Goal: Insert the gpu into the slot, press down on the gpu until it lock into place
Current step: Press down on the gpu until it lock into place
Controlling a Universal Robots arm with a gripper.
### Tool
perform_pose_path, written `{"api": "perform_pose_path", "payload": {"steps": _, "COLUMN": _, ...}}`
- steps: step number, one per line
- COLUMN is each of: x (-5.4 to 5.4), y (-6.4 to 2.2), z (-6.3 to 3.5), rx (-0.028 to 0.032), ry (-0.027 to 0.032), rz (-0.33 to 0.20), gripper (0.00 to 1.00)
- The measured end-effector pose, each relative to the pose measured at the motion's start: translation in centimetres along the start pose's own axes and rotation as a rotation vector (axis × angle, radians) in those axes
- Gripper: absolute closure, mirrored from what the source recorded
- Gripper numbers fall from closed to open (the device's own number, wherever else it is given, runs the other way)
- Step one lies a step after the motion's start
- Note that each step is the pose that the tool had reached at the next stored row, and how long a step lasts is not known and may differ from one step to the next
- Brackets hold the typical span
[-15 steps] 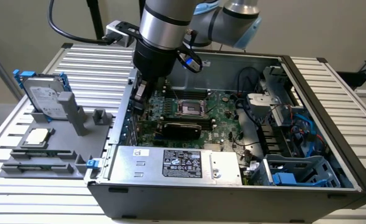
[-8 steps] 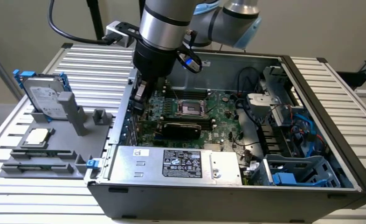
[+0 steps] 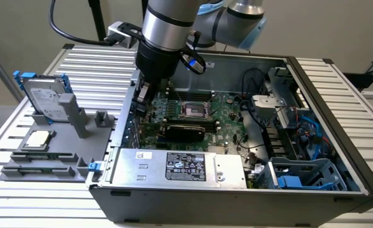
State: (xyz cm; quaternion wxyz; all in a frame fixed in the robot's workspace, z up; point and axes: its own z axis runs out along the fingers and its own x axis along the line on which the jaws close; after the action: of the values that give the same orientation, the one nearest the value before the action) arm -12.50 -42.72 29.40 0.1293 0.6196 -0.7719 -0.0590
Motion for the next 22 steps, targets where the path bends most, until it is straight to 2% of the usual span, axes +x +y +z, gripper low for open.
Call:
{"api": "perform_pose_path", "payload": {"steps": 10, "x": 0.1, "y": 0.08, "z": -1.38, "rx": 0.0001, "ry": 0.0001, "rz": 0.0, "gripper": 0.89}}
{"api": "perform_pose_path", "payload": {"steps": 12, "x": 0.1, "y": 0.0, "z": -1.47, "rx": 0.0035, "ry": -0.0009, "rz": 0.0, "gripper": 0.89}}
{"api": "perform_pose_path", "payload": {"steps": 13, "x": 0.1, "y": -0.02, "z": -1.51, "rx": 0.0081, "ry": -0.0017, "rz": 0.0, "gripper": 0.89}}
{"api": "perform_pose_path", "payload": {"steps": 14, "x": 0.1, "y": -0.05, "z": -1.55, "rx": 0.015, "ry": -0.0034, "rz": 0.001, "gripper": 0.89}}
{"api": "perform_pose_path", "payload": {"steps": 16, "x": 0.1, "y": -0.09, "z": -1.59, "rx": 0.0351, "ry": -0.0077, "rz": 0.001, "gripper": 0.89}}
{"api": "perform_pose_path", "payload": {"steps": 22, "x": 0.1, "y": -0.24, "z": -1.65, "rx": 0.1079, "ry": -0.0227, "rz": -0.001, "gripper": 0.89}}
